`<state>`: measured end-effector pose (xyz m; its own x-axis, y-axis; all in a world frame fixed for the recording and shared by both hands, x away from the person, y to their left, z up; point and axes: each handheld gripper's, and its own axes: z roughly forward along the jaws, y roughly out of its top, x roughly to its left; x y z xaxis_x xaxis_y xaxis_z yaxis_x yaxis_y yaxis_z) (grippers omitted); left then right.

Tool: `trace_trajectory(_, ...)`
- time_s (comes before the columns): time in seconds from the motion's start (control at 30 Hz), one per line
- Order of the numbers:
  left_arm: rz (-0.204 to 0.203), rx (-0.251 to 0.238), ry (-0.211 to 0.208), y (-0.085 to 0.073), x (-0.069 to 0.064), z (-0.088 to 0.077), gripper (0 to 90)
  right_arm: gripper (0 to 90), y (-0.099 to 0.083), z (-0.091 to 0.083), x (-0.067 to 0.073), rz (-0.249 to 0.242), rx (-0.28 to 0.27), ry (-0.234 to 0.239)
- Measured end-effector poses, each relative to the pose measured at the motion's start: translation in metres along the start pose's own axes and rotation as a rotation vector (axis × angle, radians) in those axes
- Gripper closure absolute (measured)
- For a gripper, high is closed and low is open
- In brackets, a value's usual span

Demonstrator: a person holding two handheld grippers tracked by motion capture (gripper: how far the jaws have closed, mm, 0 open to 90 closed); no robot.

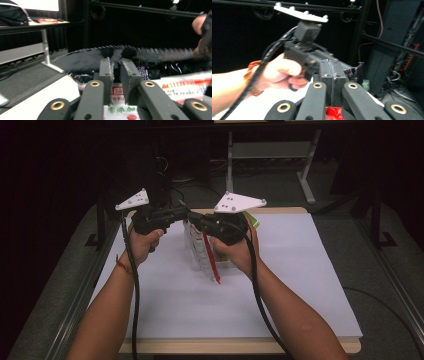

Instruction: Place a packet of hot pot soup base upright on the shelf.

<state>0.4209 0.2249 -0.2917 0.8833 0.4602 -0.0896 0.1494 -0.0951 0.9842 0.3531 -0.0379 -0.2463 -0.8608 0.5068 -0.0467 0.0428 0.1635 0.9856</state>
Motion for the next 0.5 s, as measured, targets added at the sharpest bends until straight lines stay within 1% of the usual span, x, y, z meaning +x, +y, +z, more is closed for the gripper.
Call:
trace_trajectory(0.03, 0.002, -0.004, 0.012, 0.000, 0.000, -0.003, 75.3, 90.0, 0.001, 0.001, -0.003, 0.007, 0.000, 0.000)
trace_trajectory(0.07, -0.004, -0.014, 0.025, 0.000, 0.000, -0.006, 74.1, 90.0, 0.002, 0.003, -0.004, 0.000, -0.002, -0.007)
trace_trajectory(0.1, -0.004, -0.014, 0.025, 0.000, 0.000, -0.006, 70.7, 90.0, 0.002, 0.003, -0.004, 0.000, -0.002, -0.007)
trace_trajectory(0.13, -0.003, -0.025, 0.061, 0.000, 0.000, -0.011, 70.7, 90.0, 0.003, 0.005, -0.006, -0.002, -0.001, -0.013)
trace_trajectory(0.17, 0.003, -0.030, 0.071, -0.001, -0.001, -0.014, 67.1, 90.0, 0.005, 0.008, -0.009, 0.003, -0.003, -0.019)
trace_trajectory(0.2, 0.016, -0.031, 0.094, -0.001, -0.003, -0.023, 64.1, 90.0, 0.006, 0.010, -0.010, 0.007, -0.006, -0.027)
trace_trajectory(0.23, 0.016, -0.031, 0.094, -0.001, -0.003, -0.023, 61.2, 90.0, 0.006, 0.011, -0.012, 0.014, -0.011, -0.027)
trace_trajectory(0.27, 0.021, -0.031, 0.098, -0.002, -0.005, -0.028, 61.2, 90.0, 0.006, 0.011, -0.012, 0.014, -0.011, -0.027)
trace_trajectory(0.3, 0.050, -0.013, 0.136, -0.007, -0.013, -0.039, 56.5, 90.0, 0.006, 0.014, -0.016, 0.007, -0.008, -0.051)
trace_trajectory(0.33, 0.069, 0.008, 0.156, -0.010, -0.018, -0.045, 52.3, 90.0, 0.006, 0.015, -0.017, 0.016, -0.010, -0.052)
trace_trajectory(0.4, 0.100, 0.024, 0.161, -0.021, -0.028, -0.059, 50.3, 90.0, 0.006, 0.016, -0.021, 0.021, -0.008, -0.067)
trace_trajectory(0.43, 0.098, 0.037, 0.169, -0.028, -0.033, -0.064, 49.5, 90.0, 0.006, 0.017, -0.022, 0.026, -0.008, -0.072)
trace_trajectory(0.47, 0.100, 0.059, 0.169, -0.037, -0.038, -0.070, 47.9, 90.0, 0.006, 0.018, -0.023, 0.027, -0.008, -0.072)
trace_trajectory(0.5, 0.090, 0.079, 0.161, -0.048, -0.043, -0.074, 47.0, 90.0, 0.007, 0.019, -0.023, 0.020, -0.003, -0.081)
